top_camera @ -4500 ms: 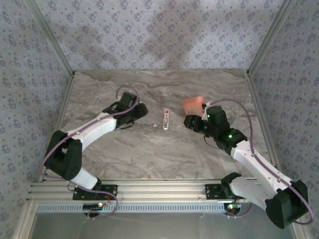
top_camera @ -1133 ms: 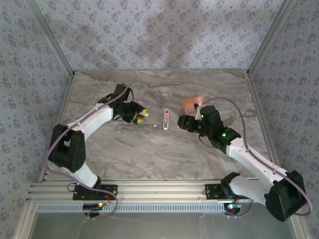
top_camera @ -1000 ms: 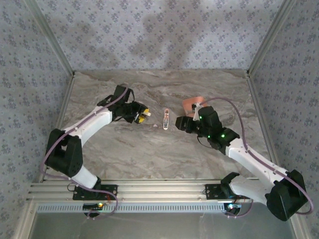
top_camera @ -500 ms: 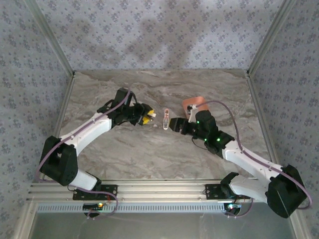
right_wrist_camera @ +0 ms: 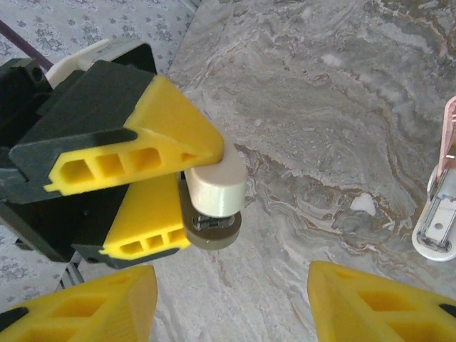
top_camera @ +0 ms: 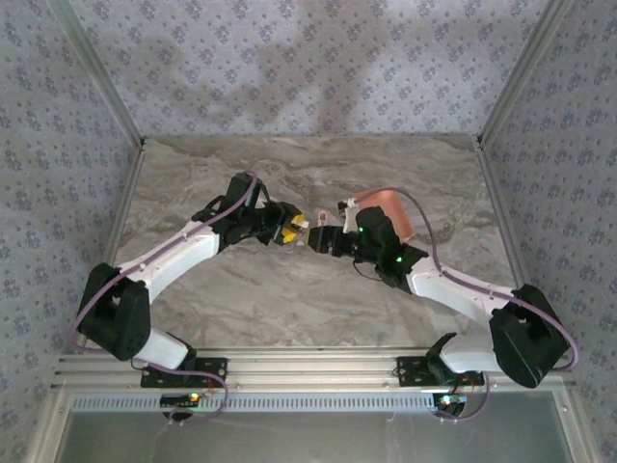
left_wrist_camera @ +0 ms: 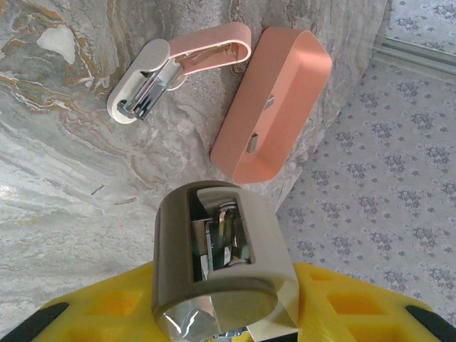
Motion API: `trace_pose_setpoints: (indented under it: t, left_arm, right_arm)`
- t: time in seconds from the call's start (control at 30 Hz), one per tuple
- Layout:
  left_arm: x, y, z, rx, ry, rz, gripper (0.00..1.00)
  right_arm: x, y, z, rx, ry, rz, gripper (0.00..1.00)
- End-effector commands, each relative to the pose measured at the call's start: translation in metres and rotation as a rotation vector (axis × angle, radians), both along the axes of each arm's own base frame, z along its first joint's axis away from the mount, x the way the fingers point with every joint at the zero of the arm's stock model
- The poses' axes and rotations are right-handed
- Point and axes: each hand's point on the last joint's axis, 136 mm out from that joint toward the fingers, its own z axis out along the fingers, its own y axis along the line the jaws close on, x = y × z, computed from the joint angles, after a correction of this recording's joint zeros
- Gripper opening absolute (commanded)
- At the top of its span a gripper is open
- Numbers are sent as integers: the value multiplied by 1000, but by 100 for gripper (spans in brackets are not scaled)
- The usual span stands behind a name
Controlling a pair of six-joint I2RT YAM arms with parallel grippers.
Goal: Load the staples into the stapler
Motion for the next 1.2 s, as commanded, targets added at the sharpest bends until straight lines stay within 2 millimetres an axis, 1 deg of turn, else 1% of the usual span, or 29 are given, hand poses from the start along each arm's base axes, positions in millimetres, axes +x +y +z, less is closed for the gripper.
trace_pose_setpoints:
  t: [0.0,0.17,0.33,0.5,0.67,0.73,0.8,0.87,0.93,1.0,1.07,1.17]
  left_arm:
    - [-5,-4,18,-55,-25,-11,41]
    - [-6,-6,23,-86,-34,-8,41]
    - [-6,-8,25,-107,-37,-9,42]
    - [-6,-9,28,-122,-40,-11,42]
    - [-7,-10,26,-141,-29,-10,42]
    - [-8,-11,27,-147,-29,-8,43]
    - [-8,-11,27,-146,-28,-10,43]
    - [-9,-10,27,-144,-32,-11,46]
    - [-9,-9,28,-138,-39,-8,48]
    - [-8,-7,27,-131,-43,-2,50]
    - [-8,-6,26,-130,-46,3,50]
    - [-8,-7,28,-138,-49,5,50]
  right_arm:
    - [16,3,23,35,-91,-1,59]
    - [21,8,29,80,-112,32,57]
    - [21,18,30,135,-96,77,55]
    - [27,22,32,164,-99,75,51]
    - [33,23,34,177,-107,69,48]
    - [35,24,36,183,-113,67,43]
    - [36,24,37,186,-118,66,33]
    - [37,23,36,185,-117,63,26]
    - [38,20,34,178,-111,52,20]
    - [36,19,33,164,-109,54,18]
    - [34,19,30,148,-98,62,19]
    - [32,19,25,131,-72,70,33]
